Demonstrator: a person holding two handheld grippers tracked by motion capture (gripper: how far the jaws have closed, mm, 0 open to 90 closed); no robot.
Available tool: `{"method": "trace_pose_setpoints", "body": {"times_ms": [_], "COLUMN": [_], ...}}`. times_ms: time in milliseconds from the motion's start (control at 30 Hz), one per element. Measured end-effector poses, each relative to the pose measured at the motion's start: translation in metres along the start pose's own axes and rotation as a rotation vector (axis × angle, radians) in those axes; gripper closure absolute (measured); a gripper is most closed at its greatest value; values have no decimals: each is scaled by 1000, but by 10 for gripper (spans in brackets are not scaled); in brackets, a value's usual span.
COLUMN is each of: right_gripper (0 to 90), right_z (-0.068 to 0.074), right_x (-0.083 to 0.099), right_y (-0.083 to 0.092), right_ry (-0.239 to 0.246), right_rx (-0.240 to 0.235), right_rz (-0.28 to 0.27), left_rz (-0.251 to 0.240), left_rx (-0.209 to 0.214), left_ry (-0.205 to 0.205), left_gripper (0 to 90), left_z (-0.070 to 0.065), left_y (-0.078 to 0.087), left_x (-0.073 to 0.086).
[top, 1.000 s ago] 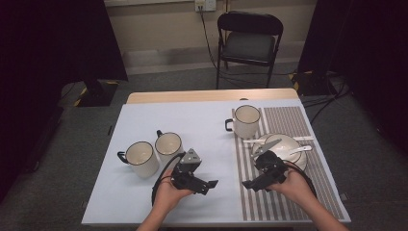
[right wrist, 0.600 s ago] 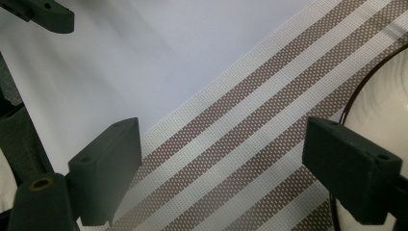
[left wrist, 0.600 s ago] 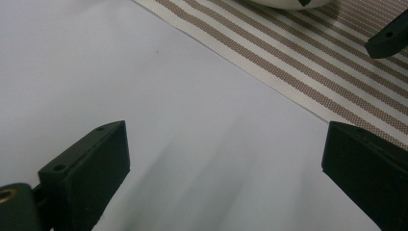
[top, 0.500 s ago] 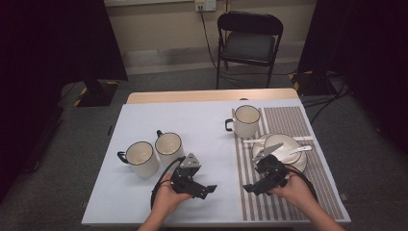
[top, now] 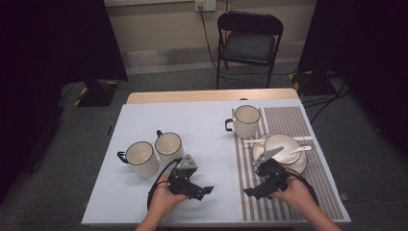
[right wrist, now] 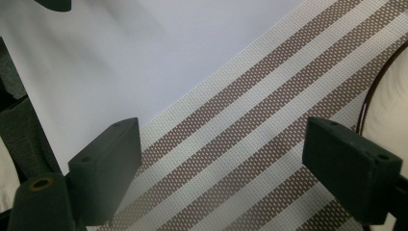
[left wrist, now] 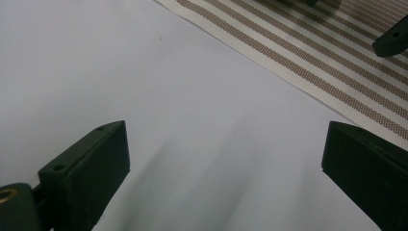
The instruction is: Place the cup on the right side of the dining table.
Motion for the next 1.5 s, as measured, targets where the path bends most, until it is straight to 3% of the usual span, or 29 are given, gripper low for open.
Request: {"method": "trace_pose_setpoints", "body": {"times_ms": [867,1500], "right_gripper": [128,128], "right_z": [7,8], "right_x": [14,23], "right_y": [-12,-16], "right_ry": [11,29], "right_rx": [-22,-22], "right_rz": [6,-8], "left_rz": [29,31], "left_rx": [-24,-11], "left_ry": [-1,1], "left_gripper": [24,23], "left_z": [9,11], "left_y": [17,26], "left_x": [24,34]}}
Point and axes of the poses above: each handheld gripper's, and its own axes: y roughly backward along the jaws, x roughly out of its underside, z roughly to its left, the point moved 10 cm from there along -y, roughly forward along the jaws, and after that the axes turned 6 degrees about -x, right-handed, at the moved point
